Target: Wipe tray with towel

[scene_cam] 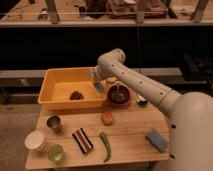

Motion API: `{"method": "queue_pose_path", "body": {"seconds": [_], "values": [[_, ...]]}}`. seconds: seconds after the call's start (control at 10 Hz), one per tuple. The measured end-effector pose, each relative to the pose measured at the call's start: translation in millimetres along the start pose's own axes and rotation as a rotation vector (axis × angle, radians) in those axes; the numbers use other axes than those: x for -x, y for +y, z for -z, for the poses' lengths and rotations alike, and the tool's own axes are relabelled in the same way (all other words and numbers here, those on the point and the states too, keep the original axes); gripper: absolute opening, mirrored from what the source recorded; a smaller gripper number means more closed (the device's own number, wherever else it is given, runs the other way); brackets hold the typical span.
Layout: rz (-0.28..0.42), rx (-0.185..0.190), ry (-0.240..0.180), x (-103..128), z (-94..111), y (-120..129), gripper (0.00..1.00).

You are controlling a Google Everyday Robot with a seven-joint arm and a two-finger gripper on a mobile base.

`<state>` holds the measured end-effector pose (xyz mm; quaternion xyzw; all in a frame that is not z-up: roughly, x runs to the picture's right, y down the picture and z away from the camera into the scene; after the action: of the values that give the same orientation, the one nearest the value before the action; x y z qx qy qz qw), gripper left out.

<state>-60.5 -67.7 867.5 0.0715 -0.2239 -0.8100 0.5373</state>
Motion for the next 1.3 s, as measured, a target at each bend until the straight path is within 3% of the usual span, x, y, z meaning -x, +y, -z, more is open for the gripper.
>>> {"method": "queue_pose_path", "body": {"seconds": [0.3,0.6,0.9,1.3], "values": [[0.066,-0.007,-0.056,-5,-17,-5,0.00],[0.089,-0.029,-0.100,2,-36,-13,0.00],[0.115,-0.032,-0.119,2,-43,-21,0.00],[0.164,-0.056,-0.156,-1,-62,-51,0.00]]}}
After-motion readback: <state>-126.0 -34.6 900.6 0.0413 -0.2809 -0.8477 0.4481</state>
